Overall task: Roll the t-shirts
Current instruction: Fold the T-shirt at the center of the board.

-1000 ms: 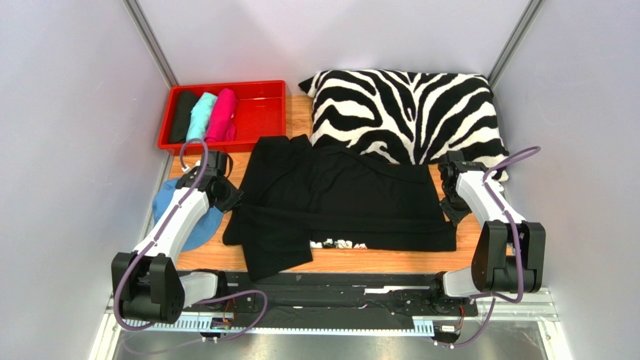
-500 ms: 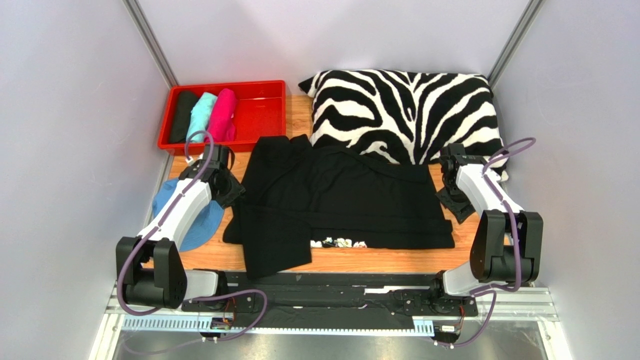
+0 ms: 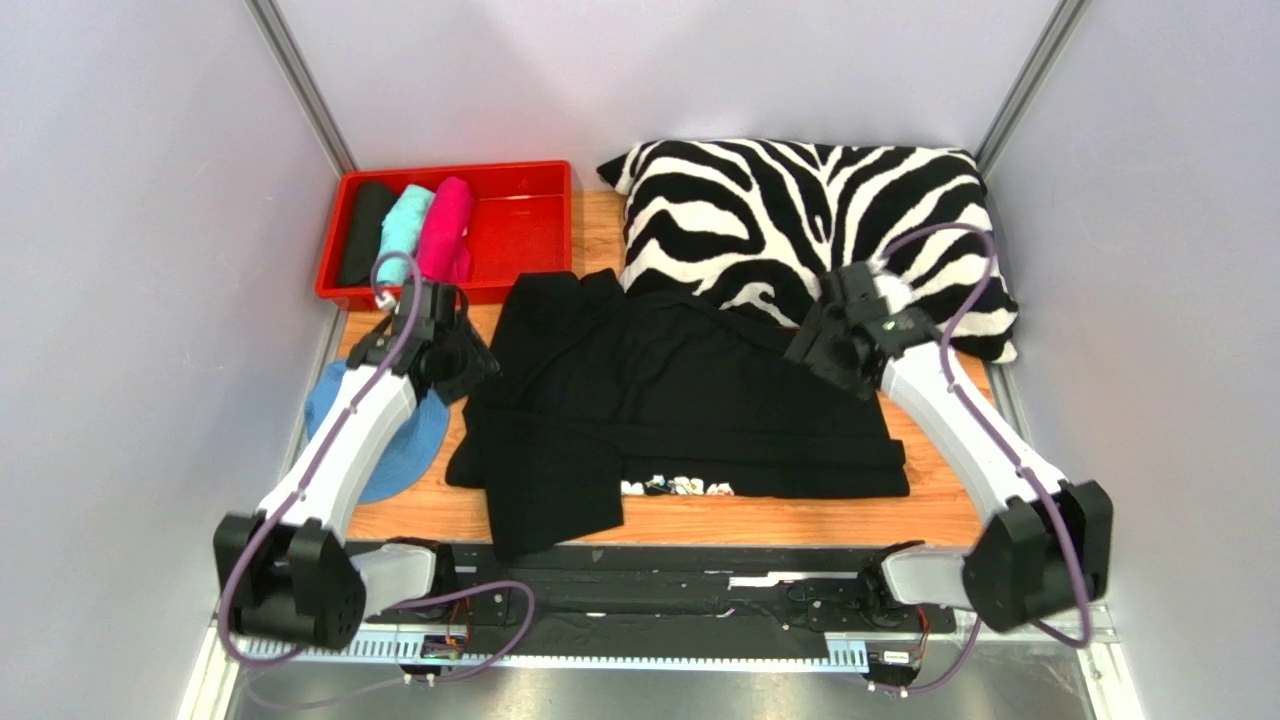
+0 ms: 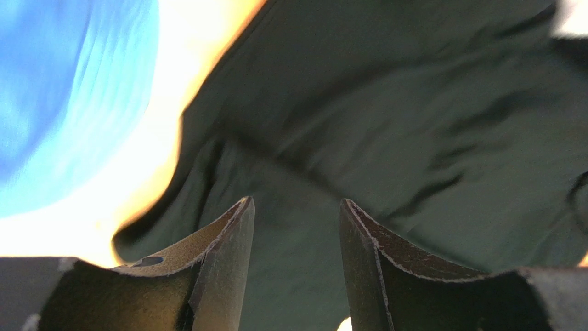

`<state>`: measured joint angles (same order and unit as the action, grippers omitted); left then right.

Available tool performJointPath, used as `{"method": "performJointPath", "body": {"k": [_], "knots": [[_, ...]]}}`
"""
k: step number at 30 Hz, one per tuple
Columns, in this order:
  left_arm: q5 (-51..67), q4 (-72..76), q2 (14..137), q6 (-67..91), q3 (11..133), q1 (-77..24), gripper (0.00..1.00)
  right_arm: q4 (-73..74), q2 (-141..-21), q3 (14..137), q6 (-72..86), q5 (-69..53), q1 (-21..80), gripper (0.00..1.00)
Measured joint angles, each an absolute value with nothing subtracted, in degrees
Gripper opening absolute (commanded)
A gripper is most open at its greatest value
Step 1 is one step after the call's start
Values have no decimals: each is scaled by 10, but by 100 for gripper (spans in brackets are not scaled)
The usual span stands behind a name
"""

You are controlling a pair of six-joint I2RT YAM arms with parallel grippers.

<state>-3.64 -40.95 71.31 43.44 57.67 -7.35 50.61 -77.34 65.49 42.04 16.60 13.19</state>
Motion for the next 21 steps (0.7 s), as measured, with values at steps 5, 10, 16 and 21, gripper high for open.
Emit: {"method": "performJointPath", "body": {"k": [5, 10, 16, 21], "knots": [[-62, -465, 565, 483, 460, -90, 57, 469, -700, 564, 458, 137, 341, 66], [-82, -516, 439, 543, 371, -113, 57, 419, -751, 533, 506, 112, 513, 65], [-115, -552, 432, 606, 324, -189, 57, 364, -882, 570, 527, 105, 644, 64], [-140, -557, 460, 652, 313, -249, 55, 327, -947, 598, 528, 102, 692, 63]]}}
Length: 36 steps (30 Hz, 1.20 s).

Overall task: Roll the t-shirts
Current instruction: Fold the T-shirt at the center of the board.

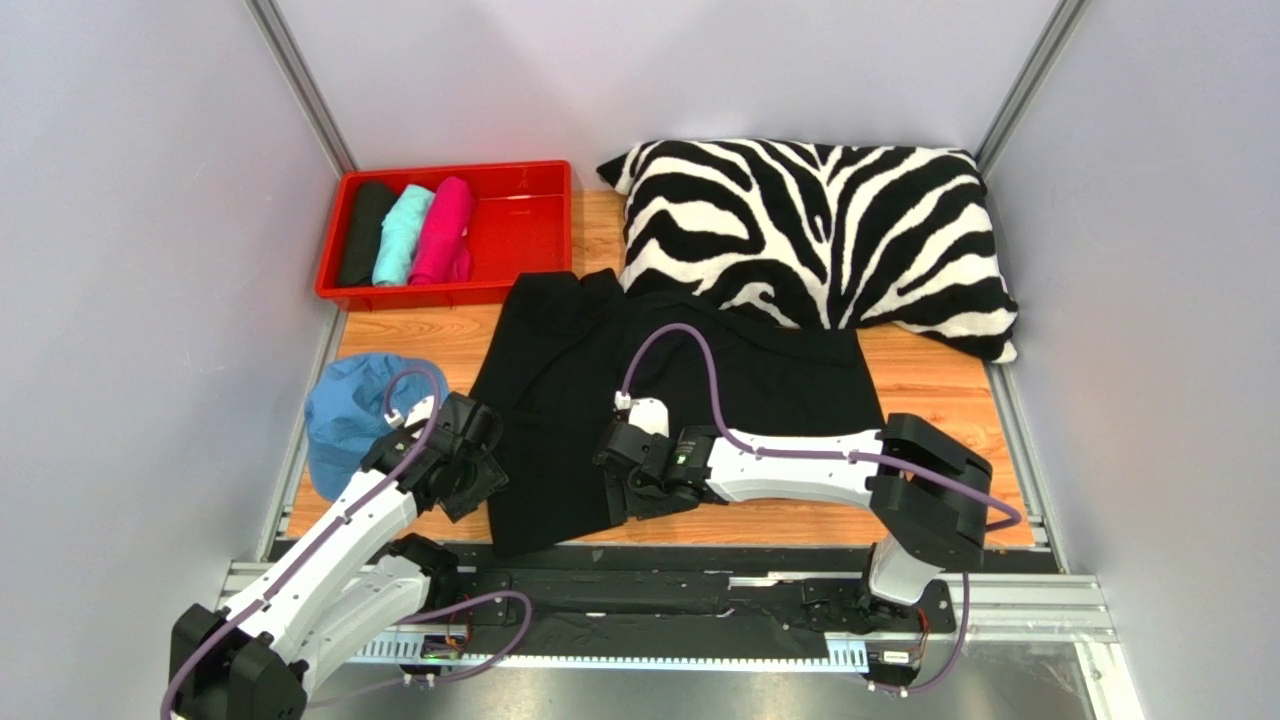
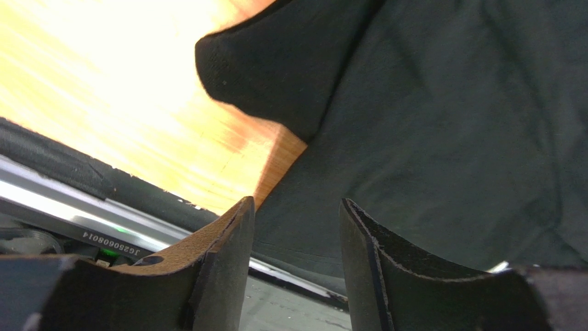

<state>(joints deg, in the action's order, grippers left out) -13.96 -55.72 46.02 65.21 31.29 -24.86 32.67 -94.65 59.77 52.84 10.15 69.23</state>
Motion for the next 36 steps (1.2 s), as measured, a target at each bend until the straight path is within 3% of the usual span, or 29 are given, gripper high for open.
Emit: {"method": "performJointPath", "body": {"k": [8, 16, 22, 26, 31, 36], "knots": [[-156, -557, 472, 682, 298, -269, 40, 293, -985, 602, 537, 95, 700, 59], [-158, -554, 484, 679, 298, -271, 35, 274, -1020, 624, 559, 86, 722, 47], [-162, -553, 493, 670, 298, -274, 36, 275, -1038, 646, 565, 87, 723, 37], [-164, -552, 500, 663, 298, -274, 41, 281, -1048, 664, 566, 90, 723, 27], [-164, -548, 521, 655, 298, -274, 47, 286, -1049, 666, 566, 91, 723, 6], [-162, -543, 541, 654, 303, -274, 45, 296, -1049, 673, 566, 95, 723, 3]]}}
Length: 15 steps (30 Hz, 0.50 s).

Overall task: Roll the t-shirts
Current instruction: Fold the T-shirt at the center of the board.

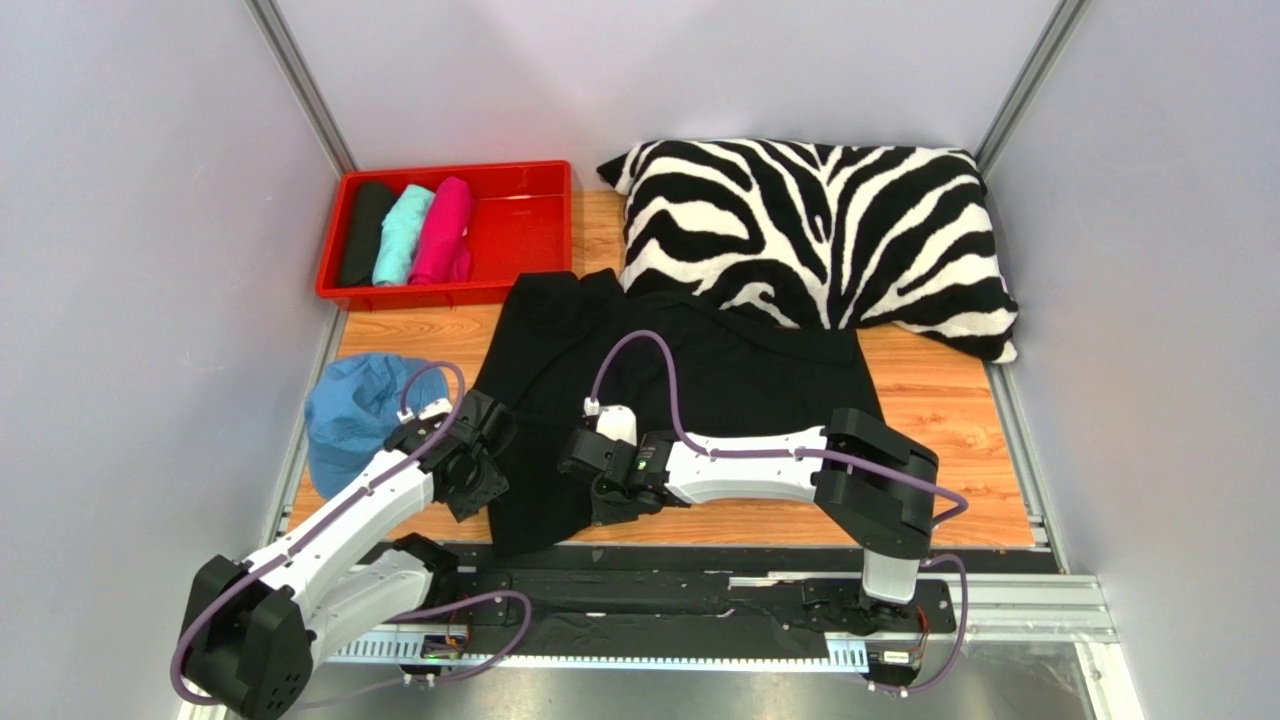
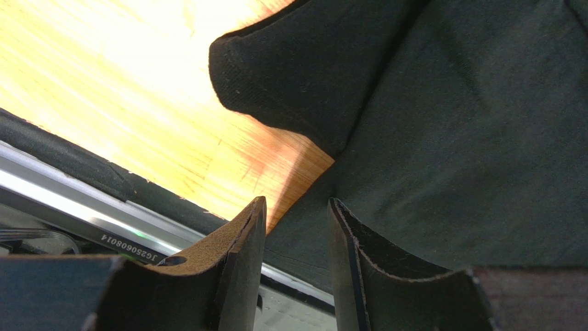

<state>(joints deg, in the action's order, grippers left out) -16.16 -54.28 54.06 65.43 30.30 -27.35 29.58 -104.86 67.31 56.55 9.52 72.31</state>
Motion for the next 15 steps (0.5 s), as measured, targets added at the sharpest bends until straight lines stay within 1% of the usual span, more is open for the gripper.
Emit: {"method": "performJointPath", "body": {"k": [5, 7, 8, 10, 11, 15], "knots": [[-159, -533, 551, 653, 307, -274, 33, 307, -1049, 700, 558, 100, 722, 0], [-157, -526, 559, 651, 308, -274, 24, 308, -1049, 712, 554, 100, 719, 0], [-156, -523, 565, 650, 310, -274, 16, 309, -1049, 716, 552, 100, 717, 0], [-154, -514, 577, 646, 313, -274, 9, 311, -1049, 724, 547, 100, 714, 0], [-154, -511, 581, 643, 314, -274, 1, 313, -1049, 727, 545, 100, 711, 0], [-151, -505, 585, 628, 326, -274, 0, 323, -1049, 738, 538, 100, 703, 0]]}}
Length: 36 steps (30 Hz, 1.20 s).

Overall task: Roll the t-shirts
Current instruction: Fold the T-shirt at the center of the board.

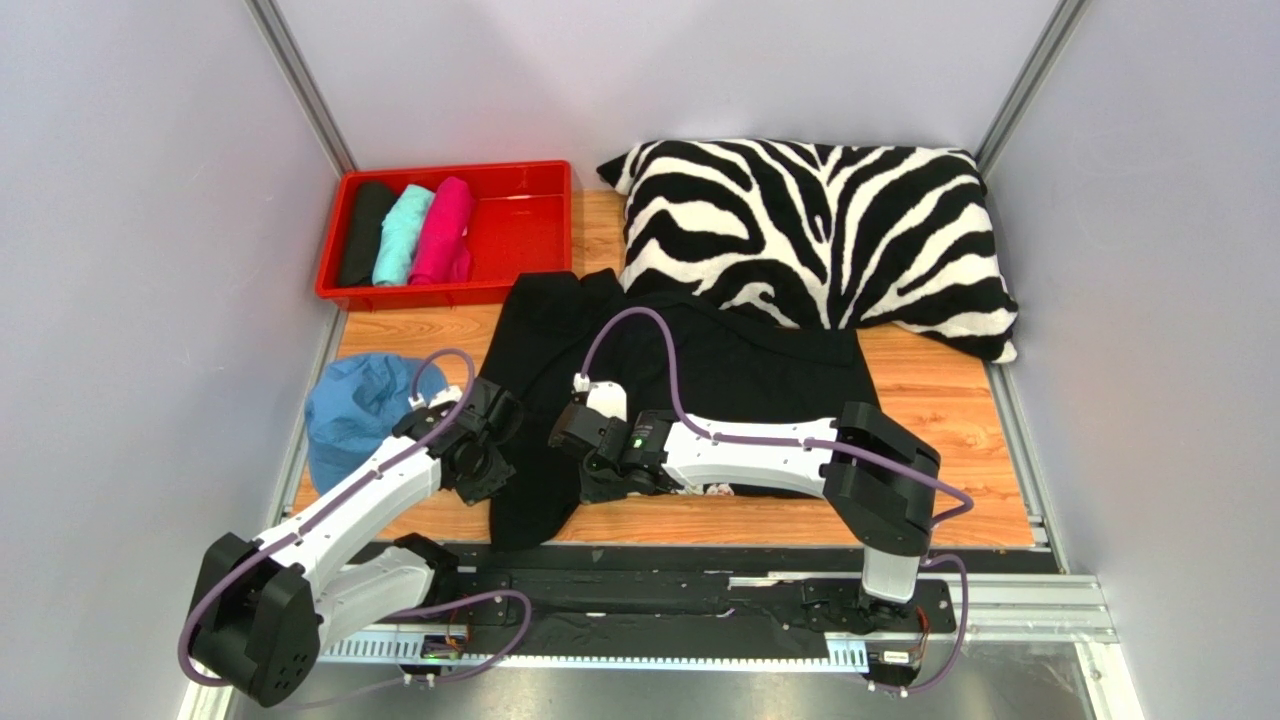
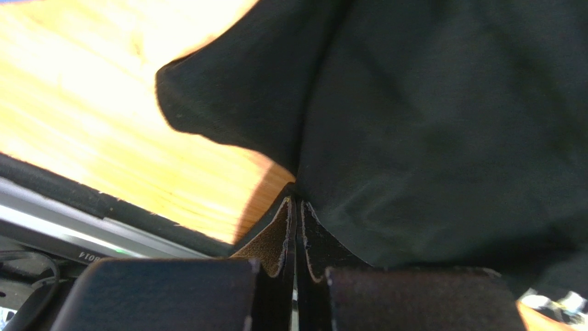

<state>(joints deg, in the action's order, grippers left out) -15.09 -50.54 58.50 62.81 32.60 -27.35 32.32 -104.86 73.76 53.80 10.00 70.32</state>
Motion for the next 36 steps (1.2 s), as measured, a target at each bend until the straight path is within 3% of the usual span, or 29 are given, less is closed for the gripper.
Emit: {"method": "performJointPath", "body": {"k": [11, 24, 36], "knots": [[-154, -490, 614, 570, 426, -274, 0, 345, -1049, 772, 506, 103, 653, 0], [-152, -438, 808, 491, 604, -255, 0, 348, -1049, 788, 463, 104, 547, 0], [-144, -406, 921, 456, 674, -221, 0, 345, -1118, 881, 417, 104, 501, 0]]}}
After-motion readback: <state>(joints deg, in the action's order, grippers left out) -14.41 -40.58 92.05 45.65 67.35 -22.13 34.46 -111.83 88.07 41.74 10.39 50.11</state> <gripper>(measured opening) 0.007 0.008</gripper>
